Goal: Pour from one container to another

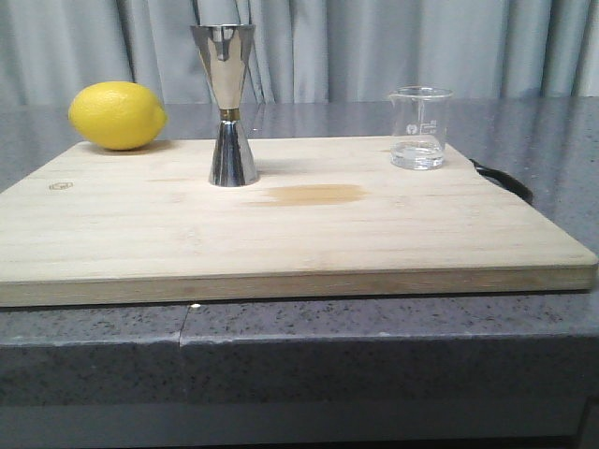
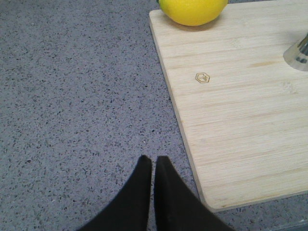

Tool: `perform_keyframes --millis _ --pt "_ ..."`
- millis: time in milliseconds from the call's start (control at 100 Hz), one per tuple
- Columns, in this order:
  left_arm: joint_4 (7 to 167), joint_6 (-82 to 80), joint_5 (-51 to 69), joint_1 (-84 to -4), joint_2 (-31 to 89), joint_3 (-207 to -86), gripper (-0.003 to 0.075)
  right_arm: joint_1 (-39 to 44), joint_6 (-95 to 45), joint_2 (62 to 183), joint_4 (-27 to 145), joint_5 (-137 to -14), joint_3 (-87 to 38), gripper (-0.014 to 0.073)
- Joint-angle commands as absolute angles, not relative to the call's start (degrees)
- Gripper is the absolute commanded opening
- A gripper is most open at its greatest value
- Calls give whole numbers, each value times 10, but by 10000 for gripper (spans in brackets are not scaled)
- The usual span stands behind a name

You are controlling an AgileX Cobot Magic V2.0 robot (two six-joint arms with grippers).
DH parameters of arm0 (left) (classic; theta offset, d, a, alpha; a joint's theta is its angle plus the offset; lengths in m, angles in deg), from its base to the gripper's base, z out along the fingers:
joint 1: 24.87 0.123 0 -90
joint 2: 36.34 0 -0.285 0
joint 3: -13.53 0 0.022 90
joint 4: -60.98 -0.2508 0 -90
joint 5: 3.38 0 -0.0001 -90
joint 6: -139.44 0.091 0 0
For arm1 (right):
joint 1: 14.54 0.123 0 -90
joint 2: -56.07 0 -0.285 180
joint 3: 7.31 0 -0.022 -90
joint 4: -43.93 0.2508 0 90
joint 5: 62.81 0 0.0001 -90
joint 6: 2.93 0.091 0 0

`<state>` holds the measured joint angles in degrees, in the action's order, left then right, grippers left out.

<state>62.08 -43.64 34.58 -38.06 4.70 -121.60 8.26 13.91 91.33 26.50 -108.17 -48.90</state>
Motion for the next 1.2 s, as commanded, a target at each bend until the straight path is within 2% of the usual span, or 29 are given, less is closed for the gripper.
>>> perform_keyframes --millis 0,380,580,830,970,1190 --pt "625 -442 304 -380 47 -1231 -19 80 140 913 256 -1041 -476 -75" --pt "624 -436 294 -367 16 -1210 -19 80 140 913 256 -1041 -476 -75" --pt "670 -383 189 -300 -122 -1106 -19 80 140 913 256 -1041 -476 -75" --pt "662 -383 55 -294 -296 -939 -19 80 140 913 256 -1041 -476 -75" --pt "658 -384 -59 -290 -296 -867 -19 80 140 913 256 -1042 -476 -75" --pt "610 -384 -72 -290 -302 -869 -19 80 140 913 256 -1041 -476 -75"
